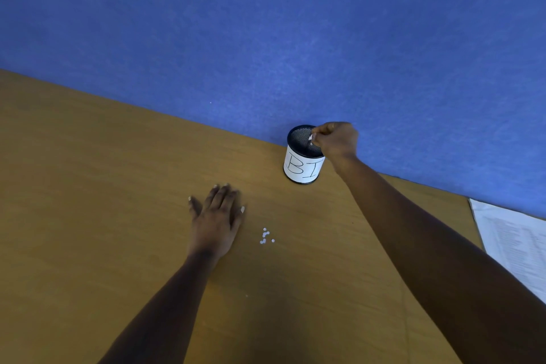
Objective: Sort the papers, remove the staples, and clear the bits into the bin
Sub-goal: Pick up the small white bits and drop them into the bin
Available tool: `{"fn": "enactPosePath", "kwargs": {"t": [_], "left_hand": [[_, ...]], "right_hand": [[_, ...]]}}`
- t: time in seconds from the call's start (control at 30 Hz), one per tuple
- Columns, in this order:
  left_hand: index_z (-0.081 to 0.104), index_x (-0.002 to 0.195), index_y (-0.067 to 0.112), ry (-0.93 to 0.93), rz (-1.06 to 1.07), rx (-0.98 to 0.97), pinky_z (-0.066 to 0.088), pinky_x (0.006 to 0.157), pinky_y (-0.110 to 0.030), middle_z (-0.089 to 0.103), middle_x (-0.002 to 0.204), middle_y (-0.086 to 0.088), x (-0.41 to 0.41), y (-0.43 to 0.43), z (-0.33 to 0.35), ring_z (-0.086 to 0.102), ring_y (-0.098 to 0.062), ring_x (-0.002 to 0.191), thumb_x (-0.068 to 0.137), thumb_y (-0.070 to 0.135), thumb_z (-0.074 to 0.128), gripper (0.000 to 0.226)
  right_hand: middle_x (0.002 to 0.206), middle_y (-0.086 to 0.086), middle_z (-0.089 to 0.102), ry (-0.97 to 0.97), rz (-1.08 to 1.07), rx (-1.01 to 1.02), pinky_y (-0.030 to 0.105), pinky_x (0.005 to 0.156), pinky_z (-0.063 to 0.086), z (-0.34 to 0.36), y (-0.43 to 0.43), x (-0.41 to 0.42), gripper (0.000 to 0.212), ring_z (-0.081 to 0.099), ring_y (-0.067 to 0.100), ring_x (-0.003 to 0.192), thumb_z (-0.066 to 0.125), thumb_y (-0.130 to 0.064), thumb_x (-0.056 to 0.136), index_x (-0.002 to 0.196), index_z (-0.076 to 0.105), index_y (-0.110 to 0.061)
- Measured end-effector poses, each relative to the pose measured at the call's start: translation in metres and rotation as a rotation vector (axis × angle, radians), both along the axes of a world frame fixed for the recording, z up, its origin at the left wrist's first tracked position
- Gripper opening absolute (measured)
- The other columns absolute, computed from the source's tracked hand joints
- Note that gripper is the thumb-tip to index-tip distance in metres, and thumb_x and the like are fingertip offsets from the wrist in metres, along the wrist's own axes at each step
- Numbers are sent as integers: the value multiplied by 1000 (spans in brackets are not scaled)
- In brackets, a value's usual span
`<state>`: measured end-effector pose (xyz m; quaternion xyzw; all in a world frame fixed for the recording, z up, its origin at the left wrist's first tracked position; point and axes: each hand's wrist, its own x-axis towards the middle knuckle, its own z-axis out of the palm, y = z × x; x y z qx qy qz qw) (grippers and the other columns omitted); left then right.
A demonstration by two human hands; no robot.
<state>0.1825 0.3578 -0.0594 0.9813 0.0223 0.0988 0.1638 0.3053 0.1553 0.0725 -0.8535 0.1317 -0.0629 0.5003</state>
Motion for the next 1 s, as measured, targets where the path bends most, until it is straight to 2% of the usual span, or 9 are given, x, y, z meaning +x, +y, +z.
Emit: {"fn": "enactPosePath", "kwargs": {"t": [0.13, 0.27, 0.4, 0.53, 0.73, 1.0], "left_hand": [[48, 133, 18, 7, -7, -2, 13, 109, -59, 44, 143, -1, 0, -1, 0, 30, -18, 139, 82, 54, 11, 73], [48, 132, 18, 10, -6, 3, 13, 109, -59, 44, 143, -1, 0, 0, -1, 30, -18, 139, 82, 54, 12, 72], [47, 134, 19, 21, -4, 15, 13, 109, -58, 42, 145, 0, 0, 1, -1, 28, -17, 140, 82, 55, 10, 73], [46, 134, 17, 20, 3, 13, 13, 110, -58, 42, 145, 0, 0, 1, -1, 28, -17, 140, 81, 55, 9, 75], [43, 137, 19, 33, 0, 12, 9, 111, -57, 38, 147, 1, 0, 0, 0, 23, -16, 141, 80, 57, 6, 78], [41, 138, 20, 49, -5, 12, 8, 111, -56, 36, 148, 2, 1, 0, 1, 21, -15, 142, 80, 57, 6, 76]], "right_hand": [[100, 22, 69, -22, 32, -5, 41, 89, 54, -3, 1, -1, 18, 67, 31, 94, 53, 3, 86, 95, 69, 4], [103, 23, 68, -56, 57, -48, 43, 91, 53, -5, 4, -4, 24, 65, 33, 97, 46, 0, 90, 100, 67, 5], [98, 21, 69, -90, 69, -91, 40, 89, 54, -5, 1, -6, 19, 67, 31, 93, 50, 5, 87, 94, 68, 6], [98, 16, 71, -113, 72, -161, 26, 85, 51, -4, 0, -9, 14, 66, 25, 94, 60, 2, 84, 94, 70, 3], [93, 14, 72, -137, 75, -174, 23, 82, 50, -5, -2, -10, 11, 66, 20, 88, 62, 5, 80, 86, 70, 0], [102, 12, 71, -131, 105, -197, 18, 82, 46, -10, -2, -10, 24, 65, 21, 97, 50, 9, 85, 95, 70, 0]]}}
